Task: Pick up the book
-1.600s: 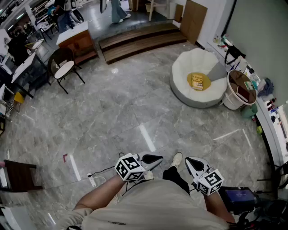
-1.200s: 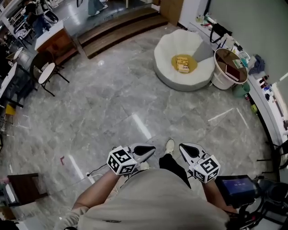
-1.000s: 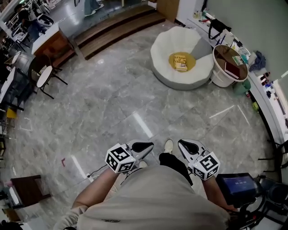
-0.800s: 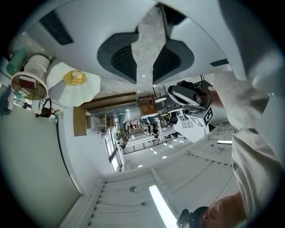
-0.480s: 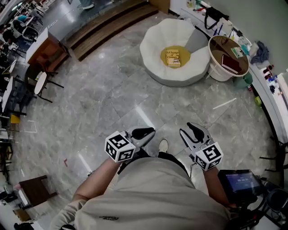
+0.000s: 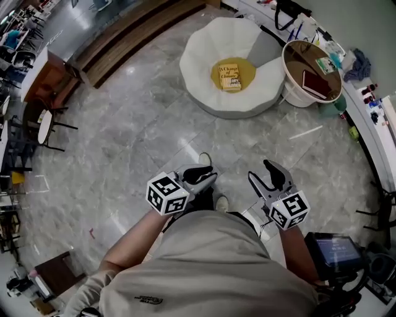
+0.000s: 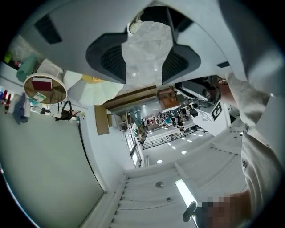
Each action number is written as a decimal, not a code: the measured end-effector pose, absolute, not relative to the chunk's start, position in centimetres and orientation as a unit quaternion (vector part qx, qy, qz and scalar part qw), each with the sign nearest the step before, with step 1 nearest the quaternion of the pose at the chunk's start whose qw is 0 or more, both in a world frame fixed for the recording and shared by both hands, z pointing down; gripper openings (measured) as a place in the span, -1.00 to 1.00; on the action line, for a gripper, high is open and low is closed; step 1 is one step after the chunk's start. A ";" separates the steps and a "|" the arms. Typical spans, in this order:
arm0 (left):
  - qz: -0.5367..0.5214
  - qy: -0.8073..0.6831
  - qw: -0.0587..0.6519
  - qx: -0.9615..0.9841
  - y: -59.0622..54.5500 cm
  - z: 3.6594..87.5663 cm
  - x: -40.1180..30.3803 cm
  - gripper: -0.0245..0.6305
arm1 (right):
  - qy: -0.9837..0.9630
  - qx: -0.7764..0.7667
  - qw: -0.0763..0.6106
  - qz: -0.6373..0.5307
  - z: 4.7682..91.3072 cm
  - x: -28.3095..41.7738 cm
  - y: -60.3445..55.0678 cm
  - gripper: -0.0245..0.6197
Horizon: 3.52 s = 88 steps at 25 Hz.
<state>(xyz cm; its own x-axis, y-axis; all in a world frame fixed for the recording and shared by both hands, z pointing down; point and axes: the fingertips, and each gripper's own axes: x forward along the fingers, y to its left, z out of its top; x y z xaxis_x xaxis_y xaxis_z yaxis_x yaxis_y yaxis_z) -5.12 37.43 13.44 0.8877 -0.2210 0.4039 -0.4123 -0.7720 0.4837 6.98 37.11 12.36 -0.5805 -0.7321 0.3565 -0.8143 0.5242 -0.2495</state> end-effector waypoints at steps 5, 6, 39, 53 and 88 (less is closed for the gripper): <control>0.160 -0.147 0.299 0.929 28.2 13.8 -4.9 -0.68 | -0.853 0.469 0.113 0.199 11.2 6.7 29.9 -0.09; 0.159 -0.142 0.300 0.930 26.3 13.7 -4.9 -0.68 | -0.850 0.474 0.119 0.196 10.9 6.6 28.2 -0.08; 0.174 -0.227 0.549 0.785 -15.6 51.1 4.8 -0.58 | -0.855 0.401 0.182 0.275 31.0 18.3 -14.7 -0.03; 0.160 -0.280 0.609 0.724 -23.6 71.7 4.4 -0.42 | -0.863 0.326 0.209 0.325 44.6 18.0 -16.5 -0.05; 0.156 -0.224 0.633 0.725 -28.7 87.2 6.4 -0.25 | -0.859 0.292 0.206 0.367 58.3 14.9 -13.7 -0.06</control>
<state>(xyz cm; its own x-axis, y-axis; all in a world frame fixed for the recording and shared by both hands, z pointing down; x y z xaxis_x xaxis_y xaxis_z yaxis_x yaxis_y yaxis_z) 6.37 -28.66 87.25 0.8516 -0.1271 0.5085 -0.5210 -0.0995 0.8477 14.93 -13.67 58.29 -0.7446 -0.3494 0.5688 -0.6526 0.5600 -0.5104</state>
